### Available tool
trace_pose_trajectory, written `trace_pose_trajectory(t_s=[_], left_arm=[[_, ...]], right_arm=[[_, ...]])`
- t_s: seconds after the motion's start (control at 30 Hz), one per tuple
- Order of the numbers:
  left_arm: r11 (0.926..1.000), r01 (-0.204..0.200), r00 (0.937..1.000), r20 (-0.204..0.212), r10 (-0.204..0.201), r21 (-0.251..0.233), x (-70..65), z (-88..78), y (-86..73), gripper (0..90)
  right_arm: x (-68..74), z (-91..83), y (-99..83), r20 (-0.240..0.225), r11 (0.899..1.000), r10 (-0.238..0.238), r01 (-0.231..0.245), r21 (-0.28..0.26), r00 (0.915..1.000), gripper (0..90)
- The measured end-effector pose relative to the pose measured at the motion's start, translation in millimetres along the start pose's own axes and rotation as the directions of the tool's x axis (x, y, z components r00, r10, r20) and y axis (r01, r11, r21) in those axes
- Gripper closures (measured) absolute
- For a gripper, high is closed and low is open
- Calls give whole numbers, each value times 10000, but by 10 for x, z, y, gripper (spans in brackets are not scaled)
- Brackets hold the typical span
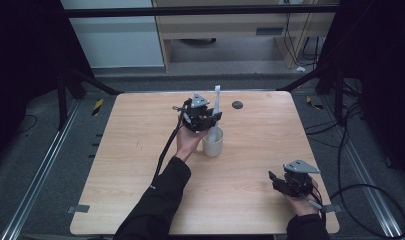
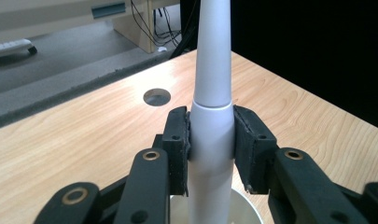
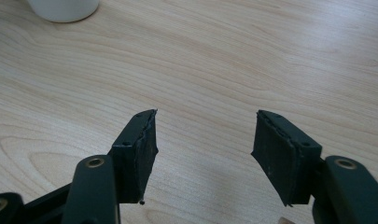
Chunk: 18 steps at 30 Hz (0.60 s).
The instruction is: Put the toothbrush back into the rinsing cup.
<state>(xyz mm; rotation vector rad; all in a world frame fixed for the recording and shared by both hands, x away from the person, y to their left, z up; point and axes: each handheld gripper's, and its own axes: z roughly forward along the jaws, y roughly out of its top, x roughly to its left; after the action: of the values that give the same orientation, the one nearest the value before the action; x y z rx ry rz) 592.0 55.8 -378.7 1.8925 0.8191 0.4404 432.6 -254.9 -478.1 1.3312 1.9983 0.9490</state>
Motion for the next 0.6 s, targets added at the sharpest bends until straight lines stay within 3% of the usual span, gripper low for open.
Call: trace_pose_trajectory(t_s=[0.6], left_arm=[[9974,61,10000,22,-63,722,-3,205,-179,666]], right_arm=[[-2,0,0,11,10000,4,-4,16,10000,393]])
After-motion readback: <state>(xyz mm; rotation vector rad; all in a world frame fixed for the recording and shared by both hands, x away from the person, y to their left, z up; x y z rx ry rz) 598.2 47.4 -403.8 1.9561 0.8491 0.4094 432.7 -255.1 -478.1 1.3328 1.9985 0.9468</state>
